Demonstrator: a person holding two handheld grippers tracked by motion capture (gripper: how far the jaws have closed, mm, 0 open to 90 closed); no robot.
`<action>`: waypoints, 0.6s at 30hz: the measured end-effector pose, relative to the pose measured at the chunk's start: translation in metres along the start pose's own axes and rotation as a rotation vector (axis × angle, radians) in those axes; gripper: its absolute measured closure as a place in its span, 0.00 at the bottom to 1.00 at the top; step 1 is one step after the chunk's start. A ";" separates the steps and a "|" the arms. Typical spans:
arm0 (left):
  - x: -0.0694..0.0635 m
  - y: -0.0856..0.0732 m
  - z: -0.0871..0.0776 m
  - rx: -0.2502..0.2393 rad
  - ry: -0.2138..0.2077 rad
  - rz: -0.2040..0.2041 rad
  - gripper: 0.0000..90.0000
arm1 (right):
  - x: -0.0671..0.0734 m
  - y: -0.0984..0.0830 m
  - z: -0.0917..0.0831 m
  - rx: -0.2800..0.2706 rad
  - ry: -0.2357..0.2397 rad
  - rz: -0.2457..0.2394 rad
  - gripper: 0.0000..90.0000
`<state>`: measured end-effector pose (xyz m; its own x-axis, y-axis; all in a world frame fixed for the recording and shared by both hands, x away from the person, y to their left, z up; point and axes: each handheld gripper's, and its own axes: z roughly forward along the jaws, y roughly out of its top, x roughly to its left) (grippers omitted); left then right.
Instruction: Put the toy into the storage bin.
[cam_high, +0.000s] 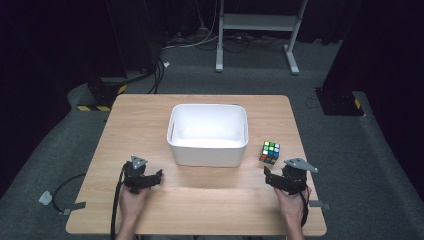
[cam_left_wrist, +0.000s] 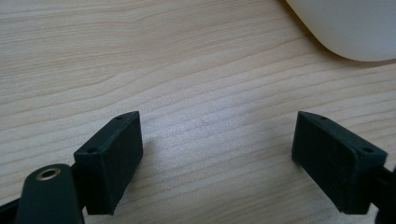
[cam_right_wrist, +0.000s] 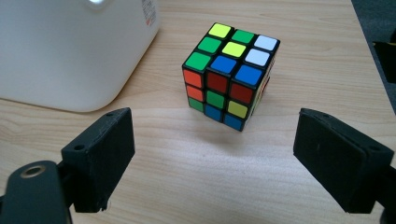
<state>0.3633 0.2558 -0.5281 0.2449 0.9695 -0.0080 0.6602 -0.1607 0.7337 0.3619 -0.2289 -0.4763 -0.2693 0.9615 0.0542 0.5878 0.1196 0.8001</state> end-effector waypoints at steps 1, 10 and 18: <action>0.000 0.000 0.000 -0.001 0.000 0.000 0.18 | 0.000 0.003 0.001 0.003 0.001 0.003 0.14; 0.000 0.000 0.000 0.000 0.000 0.000 0.18 | 0.000 0.013 0.007 0.005 -0.019 -0.008 0.14; 0.000 0.000 0.000 -0.001 0.000 0.000 0.18 | -0.005 0.023 0.018 0.015 -0.025 0.042 0.14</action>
<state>0.3631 0.2558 -0.5281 0.2449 0.9695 -0.0079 0.6598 -0.1607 0.7340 0.3902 -0.2262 -0.4690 -0.2256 0.9715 0.0725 0.6098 0.0827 0.7882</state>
